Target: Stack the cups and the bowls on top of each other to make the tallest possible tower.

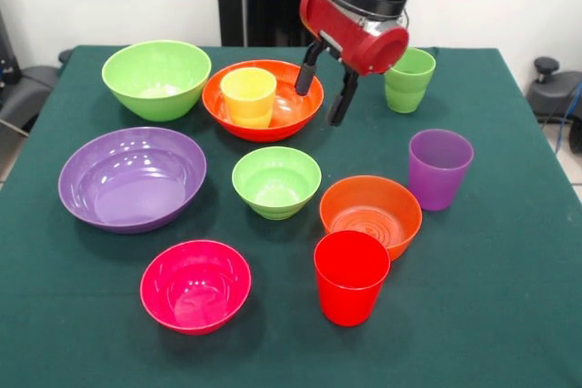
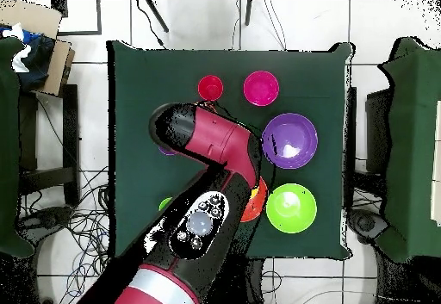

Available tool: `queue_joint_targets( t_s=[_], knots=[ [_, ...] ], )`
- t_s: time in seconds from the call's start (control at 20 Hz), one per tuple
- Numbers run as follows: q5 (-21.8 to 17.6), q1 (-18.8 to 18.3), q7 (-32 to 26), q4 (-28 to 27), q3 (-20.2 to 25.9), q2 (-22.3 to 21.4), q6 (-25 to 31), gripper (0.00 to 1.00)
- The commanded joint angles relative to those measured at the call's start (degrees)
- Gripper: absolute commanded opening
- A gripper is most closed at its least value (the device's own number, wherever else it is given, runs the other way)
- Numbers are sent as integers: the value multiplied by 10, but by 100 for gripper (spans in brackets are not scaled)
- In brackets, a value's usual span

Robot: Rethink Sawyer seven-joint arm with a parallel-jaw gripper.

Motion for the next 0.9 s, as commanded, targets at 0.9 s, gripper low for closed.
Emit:
queue_joint_targets(
  t_s=[0.9],
  knots=[
    [20,14,227,-138,9,98,76,100]
  ],
)
